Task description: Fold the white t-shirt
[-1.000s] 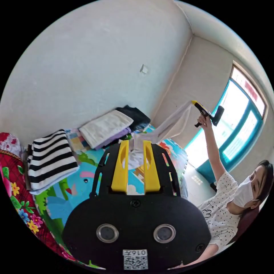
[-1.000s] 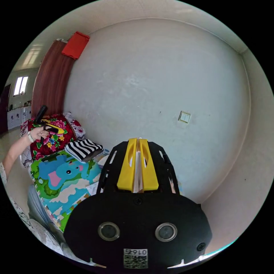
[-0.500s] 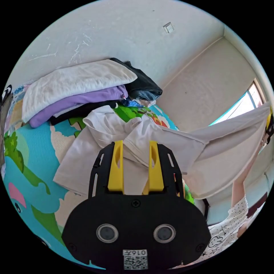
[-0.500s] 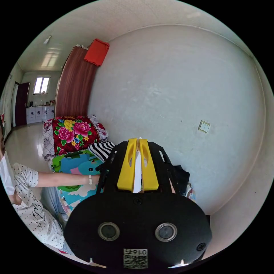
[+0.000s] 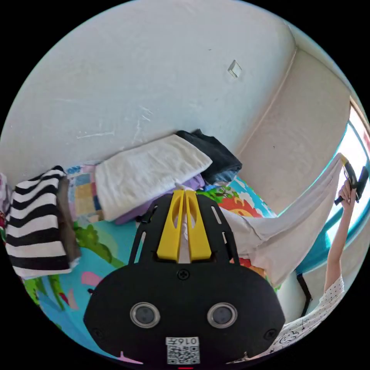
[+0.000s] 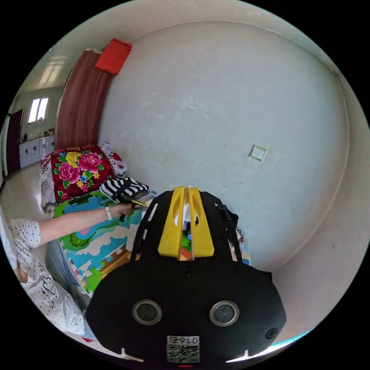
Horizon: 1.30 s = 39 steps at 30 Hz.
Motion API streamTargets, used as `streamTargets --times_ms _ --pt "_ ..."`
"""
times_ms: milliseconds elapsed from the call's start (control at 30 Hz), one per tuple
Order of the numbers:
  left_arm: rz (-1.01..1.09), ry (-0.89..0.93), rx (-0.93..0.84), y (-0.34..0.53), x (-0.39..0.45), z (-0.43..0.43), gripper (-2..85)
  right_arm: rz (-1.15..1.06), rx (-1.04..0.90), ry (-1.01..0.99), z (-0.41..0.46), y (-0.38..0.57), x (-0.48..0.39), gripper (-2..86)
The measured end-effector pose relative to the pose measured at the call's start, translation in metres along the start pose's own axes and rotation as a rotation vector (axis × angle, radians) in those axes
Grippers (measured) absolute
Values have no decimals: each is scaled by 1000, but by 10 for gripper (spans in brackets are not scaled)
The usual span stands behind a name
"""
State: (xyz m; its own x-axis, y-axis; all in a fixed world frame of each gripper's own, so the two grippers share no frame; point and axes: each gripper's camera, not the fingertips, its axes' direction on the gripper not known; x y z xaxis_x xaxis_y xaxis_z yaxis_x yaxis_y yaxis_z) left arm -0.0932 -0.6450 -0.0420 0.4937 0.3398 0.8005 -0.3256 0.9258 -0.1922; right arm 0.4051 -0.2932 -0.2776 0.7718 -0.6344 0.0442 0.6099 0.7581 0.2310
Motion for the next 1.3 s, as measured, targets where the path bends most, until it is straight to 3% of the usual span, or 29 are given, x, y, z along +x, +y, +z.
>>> streamTargets --times_ms 33,100,200,267,333,433,633,767,967,1100,1300 --pt "-14 -46 16 -6 -1 -16 -10 62 -60 -5 25 -6 17 4" --pt "7 -141 255 -30 15 -113 -10 108 -89 24 54 -17 34 3" --pt "115 -299 569 -46 64 -255 -10 169 146 175 41 -40 43 3" --pt "115 -260 695 -40 89 -326 -10 238 444 176 -2 -41 49 3" --pt "181 -189 723 -27 115 -375 -10 253 575 128 -30 -36 52 3" --pt "294 -195 727 23 150 -418 -10 178 563 102 -56 -20 45 3" --pt "341 -96 385 177 142 -362 -10 51 194 -122 -28 63 10 4" --pt "264 46 100 302 127 -254 -10 38 -131 -253 39 150 -36 5" --pt "17 120 -144 442 101 -111 -10 -14 -547 -191 146 269 -111 6" --pt "-127 248 -4 492 87 -127 -10 30 -541 -186 146 305 -129 6" --pt "-77 332 39 525 118 -149 -10 205 -271 -277 92 328 -138 7"
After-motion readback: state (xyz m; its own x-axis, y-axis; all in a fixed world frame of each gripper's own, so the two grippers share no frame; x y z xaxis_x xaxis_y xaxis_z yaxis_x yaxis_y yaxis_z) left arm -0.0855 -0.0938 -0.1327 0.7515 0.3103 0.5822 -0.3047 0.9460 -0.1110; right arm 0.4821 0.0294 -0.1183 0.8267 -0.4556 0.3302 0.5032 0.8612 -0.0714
